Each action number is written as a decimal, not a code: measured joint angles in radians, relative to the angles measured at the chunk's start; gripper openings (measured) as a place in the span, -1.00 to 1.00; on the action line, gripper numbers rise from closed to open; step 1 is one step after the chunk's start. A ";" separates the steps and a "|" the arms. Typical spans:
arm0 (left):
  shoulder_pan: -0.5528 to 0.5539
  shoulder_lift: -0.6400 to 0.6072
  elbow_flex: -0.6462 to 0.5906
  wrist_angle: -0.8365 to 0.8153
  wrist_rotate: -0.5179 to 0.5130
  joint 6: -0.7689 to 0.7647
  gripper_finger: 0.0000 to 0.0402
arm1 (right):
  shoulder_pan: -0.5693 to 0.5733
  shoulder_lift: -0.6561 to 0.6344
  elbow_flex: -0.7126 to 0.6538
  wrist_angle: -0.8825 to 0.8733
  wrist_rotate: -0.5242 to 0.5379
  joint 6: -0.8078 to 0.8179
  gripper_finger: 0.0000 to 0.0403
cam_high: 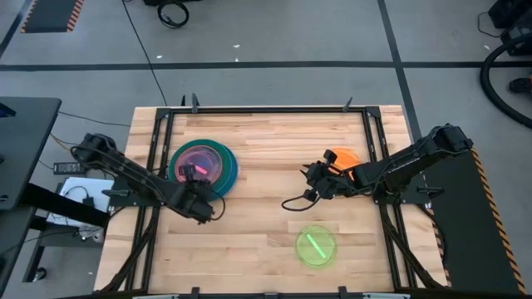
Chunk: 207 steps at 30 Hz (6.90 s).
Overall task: Stack plastic plates
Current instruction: Stack the pink plate on top of the light blue plate, then stack the light green plate on top of the pink plate
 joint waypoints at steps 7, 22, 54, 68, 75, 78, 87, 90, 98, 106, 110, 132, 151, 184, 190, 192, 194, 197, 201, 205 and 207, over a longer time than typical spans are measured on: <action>0.031 -0.049 -0.088 0.090 -0.024 0.039 -0.99 | 0.000 0.000 0.000 0.012 -0.007 0.000 -0.50; 0.119 -0.052 -0.122 0.134 -0.047 0.076 -0.41 | -0.001 0.001 0.000 0.028 -0.067 -0.019 -0.50; 0.148 0.116 -0.031 1.167 0.200 0.970 -0.29 | 0.266 0.001 0.055 -0.220 -0.838 0.531 -0.50; 0.175 0.265 0.002 1.333 0.326 1.047 -0.29 | 0.391 0.001 0.045 -0.226 -0.897 0.793 -0.50; 0.177 0.279 0.023 1.332 0.325 1.047 -0.29 | 0.469 0.003 0.015 -0.167 -0.885 0.967 -0.50; 0.183 0.279 0.024 1.328 0.325 1.047 -0.29 | 0.494 0.021 0.015 -0.110 -0.870 0.983 -0.50; 0.187 0.278 0.024 1.325 0.322 1.048 -0.29 | 0.459 0.235 0.015 0.128 -0.872 0.827 -0.50; 0.187 0.277 0.024 1.318 0.321 1.048 -0.29 | 0.411 0.284 0.015 0.129 -0.892 0.778 -0.50; 0.186 0.238 0.024 1.237 0.319 1.043 -0.29 | 0.242 0.278 0.016 0.053 -0.698 0.547 -0.50; 0.167 0.228 0.024 1.219 0.319 1.046 -0.29 | 0.001 0.241 0.018 0.053 -0.488 0.340 -0.50; 0.152 0.228 0.024 1.231 0.321 1.046 -0.29 | -0.052 0.181 0.036 0.051 -0.484 0.259 -0.50; 0.207 0.585 0.337 1.160 0.339 1.257 -0.29 | 0.176 -0.052 0.040 -0.299 -0.220 0.456 -0.50; 0.242 0.691 0.400 1.172 0.424 1.455 -0.38 | 0.241 -0.040 0.024 -0.309 -0.145 0.563 -0.50; 0.100 0.312 0.397 0.485 0.060 0.843 -1.00 | 0.178 -0.045 0.024 -0.423 0.115 0.441 -0.50; 0.084 0.265 0.397 0.303 -0.014 0.684 -1.00 | 0.132 -0.045 0.024 -0.357 0.105 0.313 -0.50; 0.078 0.238 0.375 0.262 -0.025 0.644 -1.00 | 0.119 -0.045 0.024 -0.337 0.102 0.281 -0.50; 0.078 0.204 0.330 0.280 -0.028 0.610 -1.00 | 0.108 -0.045 0.024 -0.332 0.097 0.259 -0.50; 0.079 0.137 0.248 0.265 -0.043 0.542 -1.00 | 0.094 -0.045 0.023 -0.319 0.086 0.241 -0.50; 0.074 0.031 0.136 0.264 -0.076 0.454 -1.00 | 0.082 -0.045 0.023 -0.306 0.077 0.231 -0.50; 0.075 -0.071 0.041 0.269 -0.089 0.384 -1.00 | 0.076 -0.045 0.022 -0.297 0.070 0.228 -0.50; 0.075 -0.112 0.002 0.258 -0.094 0.349 -1.00 | 0.076 -0.045 0.022 -0.285 0.070 0.227 -0.50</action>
